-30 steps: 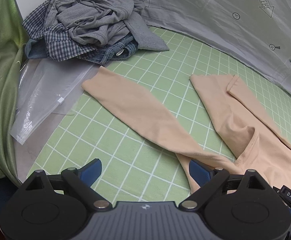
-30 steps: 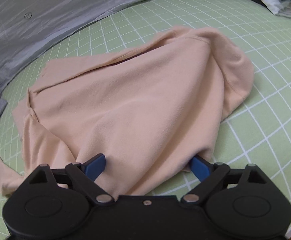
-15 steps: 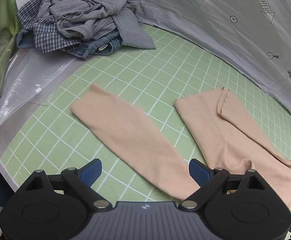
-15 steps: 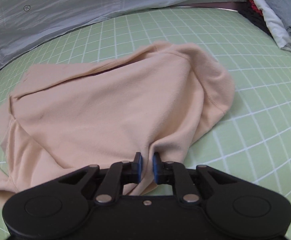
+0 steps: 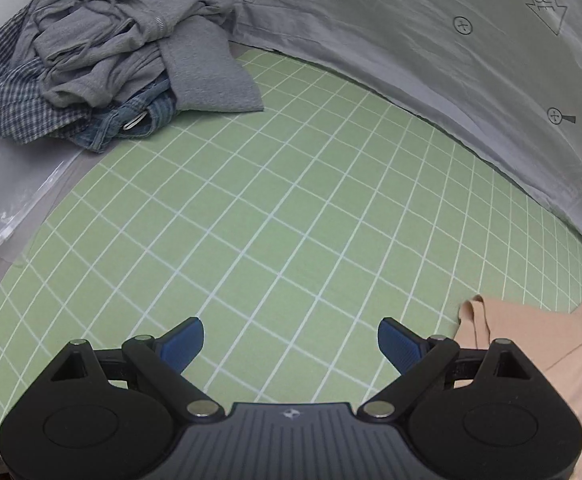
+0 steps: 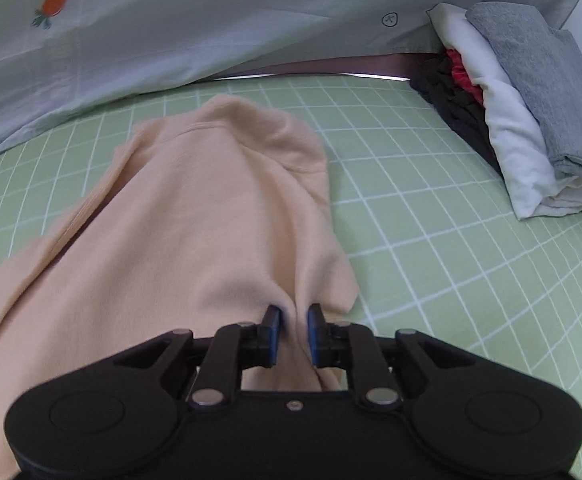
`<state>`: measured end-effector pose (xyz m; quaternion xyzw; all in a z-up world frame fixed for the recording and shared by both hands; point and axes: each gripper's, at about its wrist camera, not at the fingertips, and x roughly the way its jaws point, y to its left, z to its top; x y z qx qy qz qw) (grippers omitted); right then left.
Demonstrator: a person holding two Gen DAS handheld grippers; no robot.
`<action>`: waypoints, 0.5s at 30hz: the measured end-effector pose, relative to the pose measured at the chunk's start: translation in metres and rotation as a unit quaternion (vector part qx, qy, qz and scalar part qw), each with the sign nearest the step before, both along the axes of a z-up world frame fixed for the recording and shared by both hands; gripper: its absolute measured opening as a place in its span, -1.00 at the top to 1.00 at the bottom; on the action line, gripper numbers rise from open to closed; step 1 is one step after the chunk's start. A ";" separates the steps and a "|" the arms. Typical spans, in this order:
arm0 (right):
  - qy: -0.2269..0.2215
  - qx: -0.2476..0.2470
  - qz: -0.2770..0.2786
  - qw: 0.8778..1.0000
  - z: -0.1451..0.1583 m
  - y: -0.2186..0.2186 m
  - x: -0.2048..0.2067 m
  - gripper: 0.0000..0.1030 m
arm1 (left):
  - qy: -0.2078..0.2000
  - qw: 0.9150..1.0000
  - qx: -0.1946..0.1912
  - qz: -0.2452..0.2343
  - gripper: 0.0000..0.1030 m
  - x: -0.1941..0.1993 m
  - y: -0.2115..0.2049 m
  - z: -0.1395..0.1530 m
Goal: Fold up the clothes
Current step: 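Drag the beige top across the mat with the right tool and release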
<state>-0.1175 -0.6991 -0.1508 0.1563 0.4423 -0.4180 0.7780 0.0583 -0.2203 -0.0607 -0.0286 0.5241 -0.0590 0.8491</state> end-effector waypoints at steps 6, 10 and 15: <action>-0.051 -0.015 -0.029 0.998 0.029 0.048 -0.047 -0.37 | -0.021 0.999 -0.003 -0.026 -0.82 -0.016 0.003 0.009; -0.084 0.015 -0.021 0.996 0.031 0.101 -0.088 -0.52 | -0.014 0.999 -0.007 -0.042 -0.82 -0.040 0.015 0.011; -0.081 0.030 -0.003 0.996 0.025 0.154 -0.111 -0.55 | -0.025 0.998 -0.005 -0.056 -0.82 -0.073 0.033 0.022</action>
